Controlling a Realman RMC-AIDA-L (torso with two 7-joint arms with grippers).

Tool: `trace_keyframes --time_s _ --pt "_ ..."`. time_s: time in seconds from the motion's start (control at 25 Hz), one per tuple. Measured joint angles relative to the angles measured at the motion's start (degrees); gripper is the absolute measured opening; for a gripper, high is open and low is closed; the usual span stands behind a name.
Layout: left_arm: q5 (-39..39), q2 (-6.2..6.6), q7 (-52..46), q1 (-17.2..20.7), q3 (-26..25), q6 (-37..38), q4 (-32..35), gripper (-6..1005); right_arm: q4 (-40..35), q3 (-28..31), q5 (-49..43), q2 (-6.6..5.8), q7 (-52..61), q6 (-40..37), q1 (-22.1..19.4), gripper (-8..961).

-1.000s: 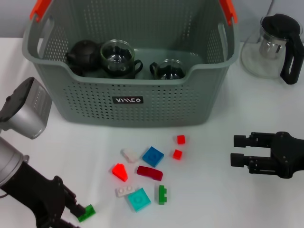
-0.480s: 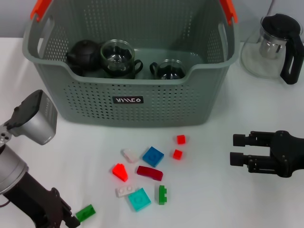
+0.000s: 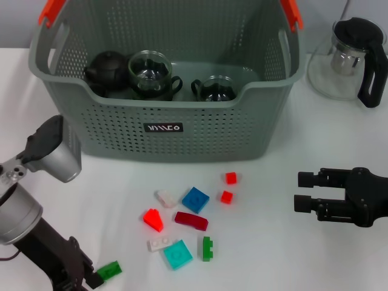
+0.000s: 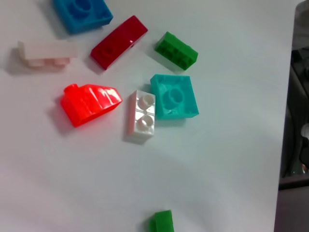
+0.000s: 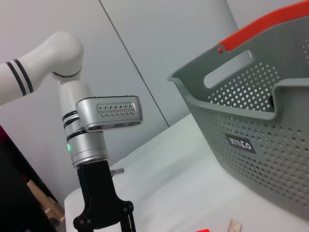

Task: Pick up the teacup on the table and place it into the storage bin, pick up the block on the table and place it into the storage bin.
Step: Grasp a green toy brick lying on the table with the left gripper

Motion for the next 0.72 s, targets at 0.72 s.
trace_keyframes --time_s 0.72 --pt "-1.60 -1.16 -1.18 -1.72 -1.84 -8.52 1.04 503 0.00 0.00 -0.13 0.00 0.00 0.00 -0.42 699"
